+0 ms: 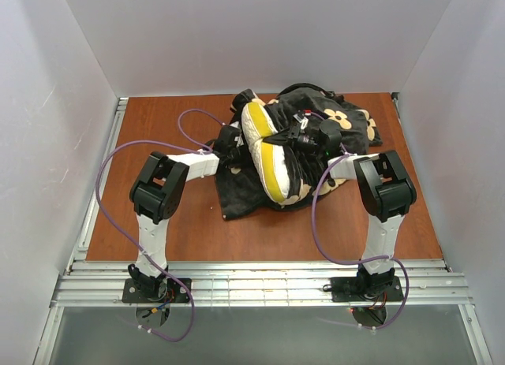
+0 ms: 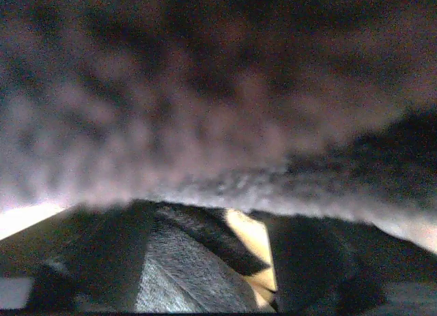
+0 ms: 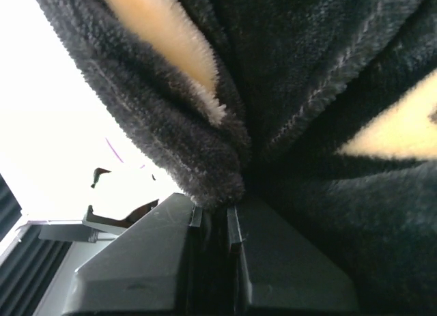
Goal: Put the pillow into the pillowcase
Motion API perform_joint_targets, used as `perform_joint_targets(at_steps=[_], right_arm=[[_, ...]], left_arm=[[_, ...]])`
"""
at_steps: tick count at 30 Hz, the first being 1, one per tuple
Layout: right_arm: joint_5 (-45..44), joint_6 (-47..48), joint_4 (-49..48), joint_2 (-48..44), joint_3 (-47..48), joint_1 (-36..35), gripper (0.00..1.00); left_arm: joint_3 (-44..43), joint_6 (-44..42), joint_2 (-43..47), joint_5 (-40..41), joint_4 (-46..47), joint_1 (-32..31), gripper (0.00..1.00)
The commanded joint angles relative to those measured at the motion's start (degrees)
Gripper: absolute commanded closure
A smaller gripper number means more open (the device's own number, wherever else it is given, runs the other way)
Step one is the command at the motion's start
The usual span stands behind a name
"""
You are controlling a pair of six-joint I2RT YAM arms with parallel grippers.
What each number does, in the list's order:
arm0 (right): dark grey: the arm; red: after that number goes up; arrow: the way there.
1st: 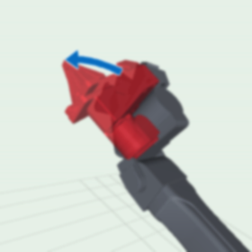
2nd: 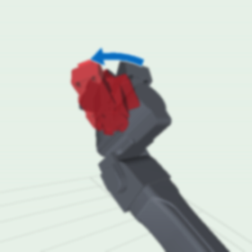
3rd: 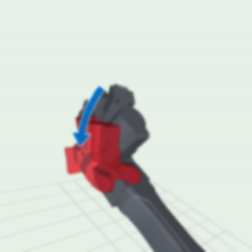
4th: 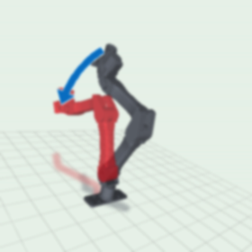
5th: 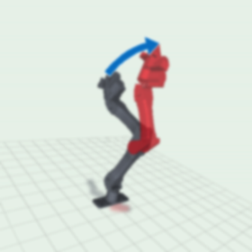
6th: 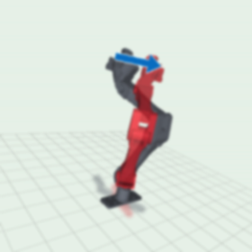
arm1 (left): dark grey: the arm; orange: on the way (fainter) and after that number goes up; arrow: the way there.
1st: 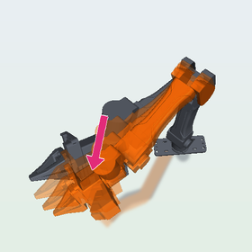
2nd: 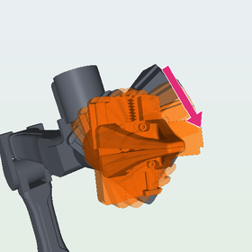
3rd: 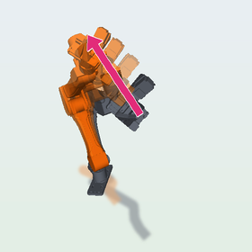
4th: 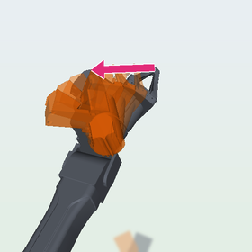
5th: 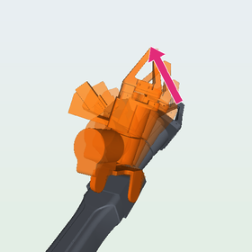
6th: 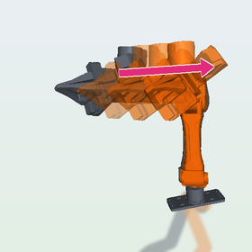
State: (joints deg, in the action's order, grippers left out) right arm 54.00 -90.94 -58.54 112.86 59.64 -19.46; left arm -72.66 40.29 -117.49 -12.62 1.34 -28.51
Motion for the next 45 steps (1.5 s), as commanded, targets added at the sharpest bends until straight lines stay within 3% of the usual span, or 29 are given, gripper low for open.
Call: perform_joint_targets(at_steps=[1,4,6,9,11,12,15,19,25,31,33,37,39,40,41,45], right_arm=[[3.04,-5.66,-8.25,-5.80,0.22,-1.46,0.99],[3.57,-1.73,-4.50,-6.33,0.91,-0.75,0.99],[3.75,4.16,0.86,-6.33,1.71,0.56,0.99],[0.17,23.64,20.51,-6.69,5.21,2.76,0.99],[-4.58,40.30,31.42,-6.42,9.68,3.90,0.99],[-9.65,44.66,37.91,-5.99,10.75,3.99,0.99],[-20.05,52.15,41.57,-5.46,13.31,4.00,0.99],[-28.76,53.67,44.13,-3.00,17.35,2.59,0.99],[-39.04,54.19,45.10,-1.15,20.43,-2.32,0.99],[-57.39,59.03,44.48,-0.19,14.65,-12.16,0.99],[-60.41,59.47,42.03,2.00,13.06,-12.97,0.99],[-54.82,61.58,41.49,4.74,12.08,-13.15,0.99],[-40.25,62.98,42.28,2.47,12.52,-11.75,0.99],[-35.76,63.51,43.68,1.24,13.13,-10.08,0.81],[-27.02,64.04,45.08,-0.08,14.01,-9.28,0.73],[-10.17,69.20,58.32,-8.52,19.71,-4.71,0.31]], left_arm=[[-2.39,-5.21,-3.79,9.97,-7.48,-1.63,0.45],[-0.65,-8.03,-1.97,10.34,-10.56,0.12,0.71],[1.11,-9.52,0.50,9.37,-12.41,2.93,0.82],[3.84,-12.95,5.86,7.53,-18.55,7.23,1.00],[5.51,-16.45,10.08,4.99,-23.39,10.21,1.00],[5.95,-18.13,11.74,4.11,-24.54,10.84,1.00],[7.10,-23.93,16.76,-3.00,-29.89,11.46,1.00],[9.29,-27.36,20.81,-16.96,-31.84,10.94,1.00],[9.56,-35.36,22.39,-39.46,-36.67,5.31,1.00],[6.41,-30.91,25.12,-58.09,-30.81,4.69,1.00],[4.91,-27.48,25.29,-60.84,-27.39,4.61,1.00],[3.14,-19.47,25.82,-61.49,-23.05,4.96,1.00],[4.10,-18.94,26.08,-60.42,-22.62,5.57,1.00],[4.80,-18.76,26.09,-59.63,-22.61,6.53,1.00],[6.64,-18.85,26.00,-59.28,-22.61,7.15,1.00],[10.43,-17.63,26.52,-57.61,-19.03,8.74,1.00]])
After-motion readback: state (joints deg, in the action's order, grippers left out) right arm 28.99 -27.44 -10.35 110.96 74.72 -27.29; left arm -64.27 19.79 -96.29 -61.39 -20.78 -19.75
